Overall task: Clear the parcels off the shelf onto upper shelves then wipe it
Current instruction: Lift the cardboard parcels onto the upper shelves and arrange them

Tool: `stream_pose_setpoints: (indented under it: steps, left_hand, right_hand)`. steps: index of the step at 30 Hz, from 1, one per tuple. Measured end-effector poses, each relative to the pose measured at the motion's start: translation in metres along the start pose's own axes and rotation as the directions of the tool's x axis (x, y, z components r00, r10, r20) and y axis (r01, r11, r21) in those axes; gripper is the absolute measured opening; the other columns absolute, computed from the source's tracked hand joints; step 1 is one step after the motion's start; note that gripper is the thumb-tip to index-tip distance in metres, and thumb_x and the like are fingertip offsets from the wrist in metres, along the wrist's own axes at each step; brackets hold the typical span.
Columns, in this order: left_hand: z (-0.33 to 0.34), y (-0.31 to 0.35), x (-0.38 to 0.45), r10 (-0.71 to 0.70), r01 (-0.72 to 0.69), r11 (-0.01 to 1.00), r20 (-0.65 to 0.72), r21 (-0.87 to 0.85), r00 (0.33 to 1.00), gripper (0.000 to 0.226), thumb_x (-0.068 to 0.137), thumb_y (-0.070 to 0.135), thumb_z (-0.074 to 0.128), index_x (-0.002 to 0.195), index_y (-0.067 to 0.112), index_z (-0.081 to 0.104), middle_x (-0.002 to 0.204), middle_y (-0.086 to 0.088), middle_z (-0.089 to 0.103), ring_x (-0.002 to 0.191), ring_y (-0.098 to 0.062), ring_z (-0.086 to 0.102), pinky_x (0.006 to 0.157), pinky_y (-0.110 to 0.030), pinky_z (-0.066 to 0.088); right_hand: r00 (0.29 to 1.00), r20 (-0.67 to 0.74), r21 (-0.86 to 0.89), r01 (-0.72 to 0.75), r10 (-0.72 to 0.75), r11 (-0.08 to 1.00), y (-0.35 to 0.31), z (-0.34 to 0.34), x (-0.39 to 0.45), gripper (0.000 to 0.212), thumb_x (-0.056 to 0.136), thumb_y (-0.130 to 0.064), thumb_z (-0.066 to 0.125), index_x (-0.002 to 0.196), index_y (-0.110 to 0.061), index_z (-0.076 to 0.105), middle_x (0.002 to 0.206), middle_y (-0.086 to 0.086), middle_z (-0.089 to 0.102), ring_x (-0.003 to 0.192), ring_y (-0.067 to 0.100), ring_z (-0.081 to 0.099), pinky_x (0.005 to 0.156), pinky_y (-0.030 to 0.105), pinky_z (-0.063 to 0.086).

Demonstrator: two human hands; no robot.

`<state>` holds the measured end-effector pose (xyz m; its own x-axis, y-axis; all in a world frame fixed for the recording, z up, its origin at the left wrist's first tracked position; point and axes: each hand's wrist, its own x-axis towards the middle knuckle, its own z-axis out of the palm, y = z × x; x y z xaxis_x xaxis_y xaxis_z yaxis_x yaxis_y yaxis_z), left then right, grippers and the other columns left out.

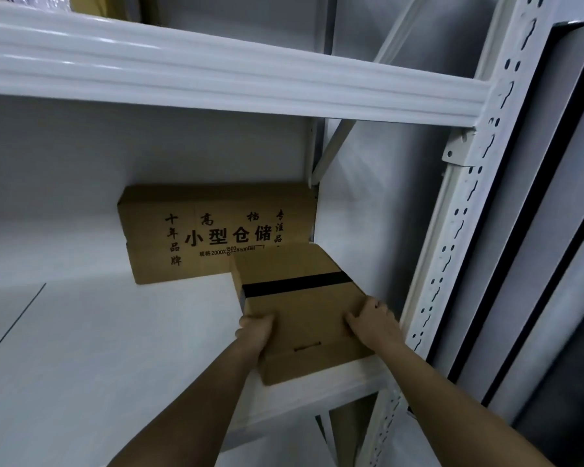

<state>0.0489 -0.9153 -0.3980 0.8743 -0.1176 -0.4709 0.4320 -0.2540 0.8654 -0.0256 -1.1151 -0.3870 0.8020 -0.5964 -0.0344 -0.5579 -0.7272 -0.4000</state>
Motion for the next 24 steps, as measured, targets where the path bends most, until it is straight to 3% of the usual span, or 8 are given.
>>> stream_pose_setpoints:
  steps: [4, 9, 12, 15, 17, 19, 21, 24]
  left_hand:
    - [-0.004, -0.003, 0.012, -0.045, 0.045, 0.996, 0.003, -0.079, 0.999, 0.068, 0.087, 0.045, 0.056, 0.139, 0.013, 0.027, 0.129, -0.015, 0.049, 0.112, -0.034, 0.053, 0.099, -0.048, 0.046]
    - [-0.011, 0.001, 0.012, -0.042, 0.045, 0.978, 0.019, -0.204, 0.999, 0.070, 0.088, 0.046, 0.056, 0.140, 0.011, 0.026, 0.125, -0.018, 0.053, 0.109, -0.036, 0.055, 0.095, -0.047, 0.049]
    - [-0.019, -0.002, 0.010, -0.078, 0.092, 0.975, 0.071, -0.203, 0.994, 0.073, 0.083, 0.057, 0.056, 0.138, 0.012, 0.037, 0.119, -0.016, 0.059, 0.101, -0.033, 0.061, 0.077, -0.040, 0.053]
    - [-0.035, -0.009, 0.009, -0.088, 0.103, 0.980, 0.093, -0.172, 0.992, 0.050, 0.089, 0.056, 0.051, 0.109, 0.010, 0.056, 0.096, -0.014, 0.064, 0.080, -0.028, 0.061, 0.057, -0.031, 0.041]
    - [-0.046, -0.013, 0.009, -0.084, 0.102, 0.981, 0.112, -0.167, 0.990, 0.042, 0.093, 0.051, 0.048, 0.096, 0.010, 0.058, 0.085, -0.014, 0.063, 0.073, -0.028, 0.059, 0.056, -0.031, 0.041]
    - [-0.057, -0.016, 0.007, -0.062, 0.093, 0.972, 0.146, -0.214, 0.987, 0.043, 0.094, 0.051, 0.048, 0.100, 0.010, 0.060, 0.087, -0.015, 0.065, 0.076, -0.029, 0.062, 0.063, -0.033, 0.047]
    - [-0.068, -0.019, 0.003, -0.047, 0.094, 0.952, 0.166, -0.290, 0.985, 0.047, 0.094, 0.052, 0.048, 0.111, 0.010, 0.060, 0.096, -0.018, 0.067, 0.084, -0.032, 0.064, 0.074, -0.038, 0.051]
    - [-0.077, -0.024, -0.002, -0.024, 0.093, 0.918, 0.181, -0.385, 0.983, 0.047, 0.095, 0.050, 0.047, 0.121, 0.012, 0.056, 0.106, -0.020, 0.066, 0.093, -0.035, 0.063, 0.082, -0.044, 0.051]
  right_hand:
    - [0.998, 0.024, -0.003, -0.054, 0.054, 0.999, -0.005, -0.002, 0.007, 0.060, 0.094, -0.044, 0.043, 0.142, -0.010, 0.029, 0.142, 0.015, 0.038, 0.131, 0.034, 0.037, 0.106, 0.041, 0.032]
    - [0.990, 0.058, 0.076, -0.130, 0.126, 0.989, -0.012, -0.005, 0.008, 0.060, 0.091, -0.045, 0.045, 0.139, -0.011, 0.033, 0.139, 0.015, 0.042, 0.127, 0.033, 0.041, 0.103, 0.039, 0.035]
    - [0.984, 0.062, 0.117, -0.171, 0.165, 0.978, -0.014, -0.007, 0.002, 0.057, 0.091, -0.043, 0.045, 0.137, -0.009, 0.037, 0.136, 0.014, 0.042, 0.124, 0.031, 0.043, 0.100, 0.038, 0.040]
    - [0.977, 0.118, 0.227, -0.203, 0.180, 0.953, -0.009, -0.006, -0.001, 0.050, 0.092, -0.041, 0.043, 0.129, -0.007, 0.048, 0.129, 0.013, 0.049, 0.112, 0.029, 0.053, 0.094, 0.034, 0.046]
    - [0.968, 0.189, 0.422, -0.231, 0.164, 0.877, -0.007, -0.008, -0.004, 0.046, 0.092, -0.039, 0.046, 0.124, -0.006, 0.053, 0.114, 0.011, 0.058, 0.100, 0.026, 0.060, 0.092, 0.039, 0.051]
    - [0.960, 0.248, 0.652, -0.265, 0.131, 0.711, -0.009, -0.016, -0.019, 0.033, 0.095, -0.035, 0.049, 0.113, -0.008, 0.056, 0.097, 0.007, 0.061, 0.090, 0.023, 0.060, 0.082, 0.037, 0.052]
    - [0.942, 0.333, 0.765, -0.298, 0.046, 0.571, -0.011, -0.025, -0.037, 0.023, 0.096, -0.037, 0.050, 0.095, -0.016, 0.058, 0.089, 0.004, 0.062, 0.081, 0.020, 0.059, 0.066, 0.030, 0.048]
    - [0.936, 0.344, 0.867, -0.283, -0.082, 0.411, -0.013, -0.031, -0.059, 0.021, 0.094, -0.042, 0.053, 0.094, -0.022, 0.062, 0.092, 0.008, 0.067, 0.086, 0.023, 0.063, 0.073, 0.034, 0.051]
